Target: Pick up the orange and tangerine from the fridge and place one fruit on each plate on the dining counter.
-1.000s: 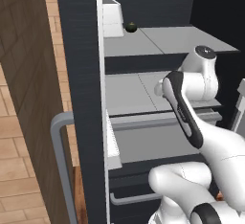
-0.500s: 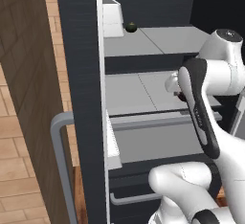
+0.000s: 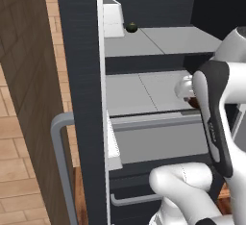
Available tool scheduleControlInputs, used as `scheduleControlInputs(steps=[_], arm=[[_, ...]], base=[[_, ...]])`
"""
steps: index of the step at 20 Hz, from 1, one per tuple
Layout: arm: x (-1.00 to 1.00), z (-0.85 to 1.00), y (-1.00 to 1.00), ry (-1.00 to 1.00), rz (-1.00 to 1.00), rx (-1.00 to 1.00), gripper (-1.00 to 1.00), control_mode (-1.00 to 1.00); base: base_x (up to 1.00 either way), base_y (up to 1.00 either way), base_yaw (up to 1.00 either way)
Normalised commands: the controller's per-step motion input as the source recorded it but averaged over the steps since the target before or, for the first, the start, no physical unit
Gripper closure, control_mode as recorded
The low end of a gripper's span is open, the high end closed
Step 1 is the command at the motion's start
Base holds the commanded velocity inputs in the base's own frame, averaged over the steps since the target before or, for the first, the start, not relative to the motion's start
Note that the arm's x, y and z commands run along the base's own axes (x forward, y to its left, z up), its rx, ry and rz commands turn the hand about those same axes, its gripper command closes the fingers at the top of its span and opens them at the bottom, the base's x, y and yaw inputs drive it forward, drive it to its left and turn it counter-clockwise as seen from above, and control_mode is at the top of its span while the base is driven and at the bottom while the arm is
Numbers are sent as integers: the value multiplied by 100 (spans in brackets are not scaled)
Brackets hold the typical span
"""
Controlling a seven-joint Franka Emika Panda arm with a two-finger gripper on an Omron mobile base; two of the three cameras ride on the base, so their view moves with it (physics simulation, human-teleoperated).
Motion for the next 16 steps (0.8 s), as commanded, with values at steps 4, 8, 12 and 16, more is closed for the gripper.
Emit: scheduleControlInputs(steps=[4, 8, 12, 16], arm=[[-68, 18, 0, 0, -1, 0, 100, -100], [0, 0, 0, 0, 0, 0, 100, 100], [0, 0, 0, 0, 0, 0, 100, 100], [0, 0, 0, 0, 0, 0, 100, 100]], base=[[0, 0, 0], [-100, 1, 0], [-100, 6, 0], [-100, 52, 0]])
